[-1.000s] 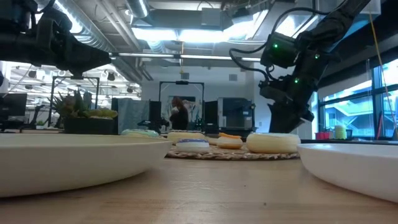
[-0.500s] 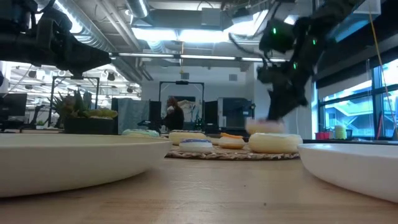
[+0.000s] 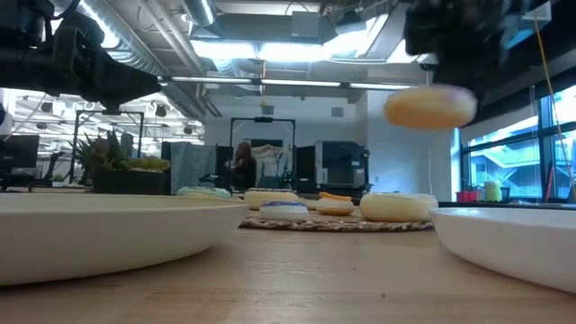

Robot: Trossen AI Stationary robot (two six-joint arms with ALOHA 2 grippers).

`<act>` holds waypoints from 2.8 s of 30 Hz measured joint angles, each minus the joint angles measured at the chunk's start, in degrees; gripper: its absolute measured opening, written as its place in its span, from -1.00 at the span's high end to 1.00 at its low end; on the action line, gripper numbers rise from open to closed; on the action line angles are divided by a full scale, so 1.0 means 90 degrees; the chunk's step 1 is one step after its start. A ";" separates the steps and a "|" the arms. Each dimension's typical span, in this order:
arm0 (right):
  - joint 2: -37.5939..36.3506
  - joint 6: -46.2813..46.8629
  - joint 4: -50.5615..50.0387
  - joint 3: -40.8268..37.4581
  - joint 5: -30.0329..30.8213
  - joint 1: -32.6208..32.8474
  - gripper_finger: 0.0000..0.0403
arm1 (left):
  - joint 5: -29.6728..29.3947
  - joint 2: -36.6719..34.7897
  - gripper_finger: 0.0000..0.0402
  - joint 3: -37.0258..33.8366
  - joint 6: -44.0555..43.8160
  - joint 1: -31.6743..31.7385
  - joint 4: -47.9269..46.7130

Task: Pick & Place donuts
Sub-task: Put the big pink donut on the white plate, then put the big white donut on the white plate

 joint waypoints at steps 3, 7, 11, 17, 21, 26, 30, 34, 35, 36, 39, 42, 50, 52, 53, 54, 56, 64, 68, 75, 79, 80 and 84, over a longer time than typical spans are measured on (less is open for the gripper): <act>0.0220 0.0610 0.0297 0.0000 0.0344 0.0686 0.83 | 0.0000 -0.0001 0.29 0.0000 0.0000 0.0000 0.0000; 0.0683 0.1190 0.0622 0.0000 0.0691 0.1311 0.82 | -0.0002 0.0000 0.29 0.0000 0.0000 -0.0001 0.0000; 0.1278 0.1555 0.1199 0.0000 0.0709 0.1696 0.82 | -0.0002 0.0001 0.29 0.0000 0.0000 0.0000 0.0000; 0.2051 0.1926 0.1968 -0.0001 0.0633 0.2040 0.82 | 0.0000 0.0000 0.29 0.0000 0.0001 -0.0001 0.0000; 0.2387 0.2245 0.2165 -0.0002 0.0558 0.2202 0.82 | 0.0000 0.0001 0.29 0.0000 0.0000 -0.0002 0.0000; 0.2648 0.2279 0.2482 -0.0002 0.0543 0.2387 0.82 | 0.0000 -0.0001 0.29 0.0000 0.0002 0.0000 0.0000; 0.2737 0.2280 0.2566 -0.0002 0.0539 0.2435 0.82 | 0.0000 0.0001 0.29 0.0000 0.0002 0.0000 0.0000; 0.2738 0.2277 0.2573 -0.0002 0.0541 0.2435 0.82 | 0.0000 -0.0001 0.29 0.0000 0.0002 -0.0001 0.0000; 0.2738 0.2260 0.2571 -0.0002 0.0541 0.2435 0.82 | 0.0000 -0.0001 0.29 0.0000 0.0002 0.0000 0.0000; 0.2738 0.2256 0.2571 -0.0002 0.0541 0.2435 0.82 | 0.0000 0.0000 0.29 0.0000 0.0002 0.0000 0.0000; 0.2736 0.2249 0.2520 -0.0002 0.0541 0.2433 0.81 | 0.0000 -0.0001 0.29 0.0000 0.0002 -0.0001 0.0000; 0.2735 0.2227 0.2482 -0.0002 0.0541 0.2432 0.74 | 0.0000 -0.0001 0.29 0.0000 0.0002 0.0000 0.0000; 0.2735 0.2222 0.2439 -0.0002 0.0543 0.2406 0.37 | 0.0000 -0.0001 0.29 0.0000 0.0002 -0.0002 0.0000; 0.2729 0.2222 0.2436 -0.0002 0.0543 0.2406 0.29 | 0.0000 0.0000 0.29 0.0000 0.0002 0.0000 0.0000; 0.2712 0.2227 0.2409 -0.0002 0.0543 0.2406 0.26 | 0.0000 0.0000 0.29 0.0000 0.0002 0.0000 0.0000; 0.2684 0.2227 0.2363 -0.0002 0.0543 0.2389 0.23 | 0.0000 -0.0001 0.29 0.0000 0.0002 -0.0001 0.0000; 0.2566 0.2233 0.2251 -0.0002 0.0542 0.2355 0.19 | 0.0000 0.0001 0.29 0.0000 0.0002 0.0000 0.0000; 0.1623 0.1330 0.1936 0.0000 0.0914 0.1903 0.16 | 0.0000 0.0000 0.29 0.0000 0.0002 0.0000 0.0000; 0.1232 0.1325 0.0814 0.0000 0.1377 0.1301 0.17 | 0.0000 -0.0001 0.29 0.0000 0.0002 0.0000 0.0000; 0.1412 0.0370 -0.0084 -0.0002 0.1400 0.0027 0.17 | 0.0000 -0.0001 0.29 0.0000 0.0002 -0.0001 0.0000; 0.1573 -0.0248 0.0004 -0.0002 0.1381 -0.0383 0.17 | 0.0000 -0.0001 0.29 0.0000 0.0002 -0.0002 0.0000; 0.1604 -0.0247 0.0009 -0.0002 0.1379 -0.0455 0.17 | 0.0000 -0.0001 0.29 0.0000 0.0002 0.0000 0.0000; 0.1737 -0.0081 0.0014 -0.0002 0.1299 -0.0614 0.17 | 0.0000 -0.0001 0.29 0.0000 0.0002 -0.0002 0.0000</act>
